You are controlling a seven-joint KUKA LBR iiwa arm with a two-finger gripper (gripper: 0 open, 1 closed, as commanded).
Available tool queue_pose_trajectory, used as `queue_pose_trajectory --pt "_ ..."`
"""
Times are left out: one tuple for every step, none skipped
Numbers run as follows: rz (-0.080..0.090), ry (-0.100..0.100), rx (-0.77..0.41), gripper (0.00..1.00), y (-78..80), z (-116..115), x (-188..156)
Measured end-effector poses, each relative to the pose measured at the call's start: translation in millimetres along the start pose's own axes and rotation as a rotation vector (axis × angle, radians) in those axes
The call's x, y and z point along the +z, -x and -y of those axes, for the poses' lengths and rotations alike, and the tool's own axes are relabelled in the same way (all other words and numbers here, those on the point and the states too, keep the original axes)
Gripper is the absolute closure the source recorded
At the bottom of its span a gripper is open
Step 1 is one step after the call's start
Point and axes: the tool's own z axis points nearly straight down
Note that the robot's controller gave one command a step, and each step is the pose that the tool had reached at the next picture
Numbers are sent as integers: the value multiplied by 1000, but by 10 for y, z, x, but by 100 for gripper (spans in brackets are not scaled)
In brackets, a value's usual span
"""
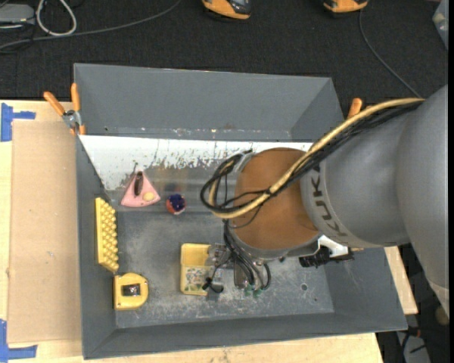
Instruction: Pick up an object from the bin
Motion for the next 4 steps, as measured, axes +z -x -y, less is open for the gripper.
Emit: queue_pose_trajectory --pt "0 3 -55 100 218 148 -447" --pt "-2 2 -33 100 -11 -194 -379" --pt "0 0 -19 100 279 -135 -158" --pt "0 0 -18 100 279 -135 -159"
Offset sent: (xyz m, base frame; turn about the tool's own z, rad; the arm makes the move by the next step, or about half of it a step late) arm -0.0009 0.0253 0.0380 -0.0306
